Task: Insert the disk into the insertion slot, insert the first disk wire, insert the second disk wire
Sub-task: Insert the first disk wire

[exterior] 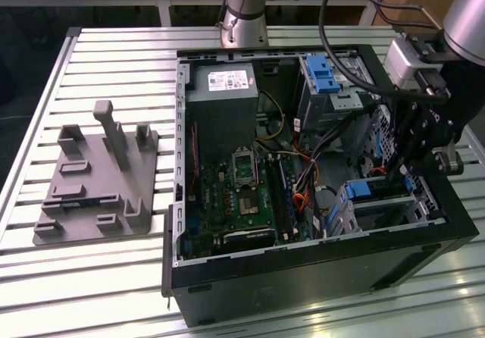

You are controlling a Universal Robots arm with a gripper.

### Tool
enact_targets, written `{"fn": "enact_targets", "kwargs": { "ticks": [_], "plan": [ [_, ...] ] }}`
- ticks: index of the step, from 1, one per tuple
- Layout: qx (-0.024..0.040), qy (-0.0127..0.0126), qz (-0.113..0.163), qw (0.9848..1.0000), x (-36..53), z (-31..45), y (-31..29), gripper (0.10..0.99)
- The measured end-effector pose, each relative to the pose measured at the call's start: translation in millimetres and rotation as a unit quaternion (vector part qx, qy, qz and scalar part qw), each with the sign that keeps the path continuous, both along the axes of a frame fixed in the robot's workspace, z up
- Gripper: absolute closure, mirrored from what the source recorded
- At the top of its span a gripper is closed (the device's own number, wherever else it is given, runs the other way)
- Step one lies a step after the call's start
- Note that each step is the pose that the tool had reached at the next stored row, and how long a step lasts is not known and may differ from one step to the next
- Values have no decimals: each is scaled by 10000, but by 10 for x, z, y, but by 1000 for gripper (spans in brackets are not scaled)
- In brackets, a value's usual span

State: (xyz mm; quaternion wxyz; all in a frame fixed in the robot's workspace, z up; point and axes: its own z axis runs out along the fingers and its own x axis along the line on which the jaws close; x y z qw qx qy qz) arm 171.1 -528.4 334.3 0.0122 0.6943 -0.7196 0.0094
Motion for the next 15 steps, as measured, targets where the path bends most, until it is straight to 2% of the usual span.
{"fn": "enact_targets", "kwargs": {
  "ticks": [15],
  "plan": [
    [-6,0,0,10000,0,-43,-1,910]
  ]
}}
